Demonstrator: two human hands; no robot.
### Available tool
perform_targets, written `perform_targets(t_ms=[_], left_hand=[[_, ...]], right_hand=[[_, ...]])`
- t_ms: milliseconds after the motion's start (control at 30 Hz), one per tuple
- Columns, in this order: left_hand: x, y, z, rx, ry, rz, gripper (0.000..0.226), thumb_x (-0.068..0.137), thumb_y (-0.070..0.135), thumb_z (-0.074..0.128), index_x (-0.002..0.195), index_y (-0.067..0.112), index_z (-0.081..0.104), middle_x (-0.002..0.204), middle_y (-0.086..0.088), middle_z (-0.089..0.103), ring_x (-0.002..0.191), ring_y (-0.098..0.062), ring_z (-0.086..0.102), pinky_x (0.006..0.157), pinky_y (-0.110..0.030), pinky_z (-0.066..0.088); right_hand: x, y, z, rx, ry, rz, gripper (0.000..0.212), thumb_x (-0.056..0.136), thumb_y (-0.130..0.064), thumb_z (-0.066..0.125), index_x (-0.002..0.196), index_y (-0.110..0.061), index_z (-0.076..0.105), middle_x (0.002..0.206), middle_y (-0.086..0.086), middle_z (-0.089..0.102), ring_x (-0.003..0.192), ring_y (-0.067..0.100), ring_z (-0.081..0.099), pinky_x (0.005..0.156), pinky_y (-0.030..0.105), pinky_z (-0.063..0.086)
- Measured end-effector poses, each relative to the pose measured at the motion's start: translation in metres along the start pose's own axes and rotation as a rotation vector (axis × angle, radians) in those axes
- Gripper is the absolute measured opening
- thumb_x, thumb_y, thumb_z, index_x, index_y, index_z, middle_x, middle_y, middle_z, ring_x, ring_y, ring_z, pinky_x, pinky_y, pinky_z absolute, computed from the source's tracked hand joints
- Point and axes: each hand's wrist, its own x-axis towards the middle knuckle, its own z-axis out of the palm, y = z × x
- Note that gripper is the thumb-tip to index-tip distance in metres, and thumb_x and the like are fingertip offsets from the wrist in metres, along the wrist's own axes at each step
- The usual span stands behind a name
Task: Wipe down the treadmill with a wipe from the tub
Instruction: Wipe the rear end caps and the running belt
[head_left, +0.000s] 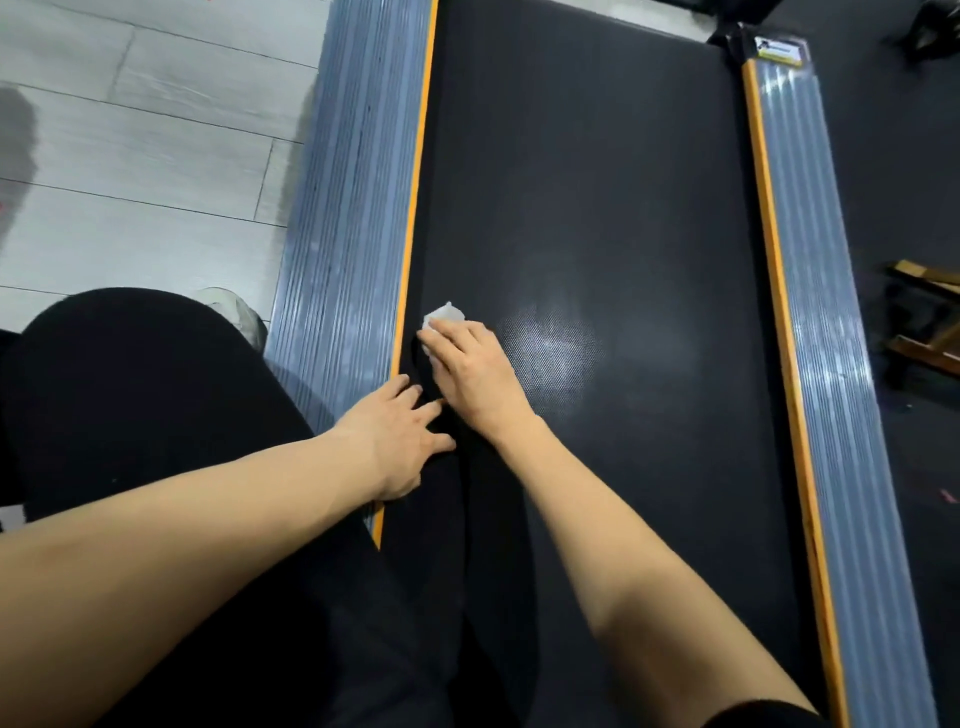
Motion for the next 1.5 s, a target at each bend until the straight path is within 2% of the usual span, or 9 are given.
perform_targets(t_ms=[100, 300, 467, 600, 700, 1000, 1300, 1400, 1500], left_hand=[[0.003, 0.000, -0.003, -0.009, 0.048, -0.028, 0.058, 0.104, 0.044, 0.037, 0.159, 0.027, 0.026, 0.165, -0.011, 0.026, 0.153, -0.037, 0.019, 0.127, -0.050, 0.006], [0.009, -0.004, -0.001, 0.007, 0.114, -0.081, 0.069, 0.103, 0.045, 0.037, 0.162, 0.018, 0.013, 0.163, -0.017, 0.026, 0.152, -0.036, 0.022, 0.126, -0.049, 0.013], [0.024, -0.007, -0.009, 0.027, 0.170, -0.047, 0.074, 0.104, 0.043, 0.035, 0.163, 0.024, -0.005, 0.170, -0.017, -0.002, 0.156, -0.036, 0.009, 0.127, -0.049, 0.008], [0.044, -0.009, -0.020, 0.007, 0.230, -0.026, 0.075, 0.104, 0.043, 0.034, 0.162, 0.027, -0.010, 0.170, -0.013, -0.008, 0.156, -0.034, 0.006, 0.127, -0.047, 0.009], [0.057, -0.010, -0.020, -0.037, 0.238, -0.024, 0.074, 0.104, 0.045, 0.032, 0.162, 0.028, -0.011, 0.170, -0.012, -0.010, 0.157, -0.034, 0.004, 0.127, -0.045, 0.011], [0.063, -0.010, 0.010, -0.088, 0.164, -0.018, 0.106, 0.091, 0.079, 0.037, 0.155, 0.027, -0.030, 0.162, -0.013, -0.035, 0.154, -0.034, -0.023, 0.127, -0.048, -0.004], [0.066, -0.010, 0.017, -0.078, 0.146, -0.014, 0.110, 0.091, 0.080, 0.037, 0.147, 0.028, -0.043, 0.156, -0.011, -0.045, 0.151, -0.034, -0.030, 0.127, -0.048, -0.008], [0.067, -0.011, 0.018, -0.065, 0.137, -0.015, 0.110, 0.091, 0.082, 0.034, 0.145, 0.028, -0.045, 0.155, -0.011, -0.047, 0.150, -0.034, -0.031, 0.127, -0.048, -0.008], [0.067, -0.011, 0.018, -0.057, 0.131, -0.019, 0.111, 0.091, 0.081, 0.036, 0.146, 0.028, -0.044, 0.156, -0.012, -0.045, 0.151, -0.034, -0.030, 0.127, -0.050, -0.006]], right_hand=[[0.005, 0.013, -0.006, 0.018, -0.036, -0.092, 0.028, 0.093, -0.005, 0.052, 0.113, -0.007, 0.072, 0.126, 0.009, 0.066, 0.116, 0.031, 0.061, 0.098, 0.045, 0.047], [0.013, 0.017, -0.020, 0.113, -0.106, -0.147, 0.023, 0.100, -0.001, 0.045, 0.107, 0.001, 0.067, 0.102, 0.011, 0.063, 0.081, 0.031, 0.059, 0.072, 0.043, 0.049], [-0.048, 0.103, -0.071, -0.066, 0.046, 0.232, 0.016, 0.098, -0.006, 0.051, 0.100, -0.012, 0.065, 0.098, 0.002, 0.061, 0.085, 0.018, 0.055, 0.079, 0.029, 0.044], [-0.121, 0.186, -0.123, -0.443, 0.228, 0.736, 0.022, 0.092, -0.003, 0.044, 0.090, -0.016, 0.062, 0.091, 0.003, 0.061, 0.074, 0.032, 0.054, 0.070, 0.032, 0.034], [-0.114, 0.183, -0.120, -0.338, 0.332, 0.951, 0.024, 0.084, 0.000, 0.039, 0.080, -0.015, 0.058, 0.083, 0.006, 0.062, 0.071, 0.033, 0.056, 0.067, 0.038, 0.044], [-0.002, 0.053, -0.051, 0.091, 0.020, 0.084, 0.023, 0.090, -0.003, 0.052, 0.105, -0.003, 0.069, 0.109, 0.008, 0.068, 0.100, 0.023, 0.061, 0.092, 0.030, 0.047], [-0.114, 0.230, -0.142, -0.332, 0.335, 1.022, 0.020, 0.086, 0.004, 0.044, 0.076, -0.007, 0.057, 0.075, 0.013, 0.061, 0.069, 0.036, 0.057, 0.061, 0.036, 0.036], [-0.058, 0.187, -0.111, -0.163, 0.410, 0.907, 0.016, 0.084, 0.005, 0.049, 0.072, -0.005, 0.054, 0.070, 0.009, 0.056, 0.064, 0.025, 0.054, 0.061, 0.042, 0.038], [0.019, 0.093, -0.072, 0.121, 0.181, 0.476, 0.016, 0.085, 0.002, 0.052, 0.071, -0.002, 0.053, 0.070, 0.003, 0.052, 0.064, 0.014, 0.048, 0.064, 0.047, 0.042]])
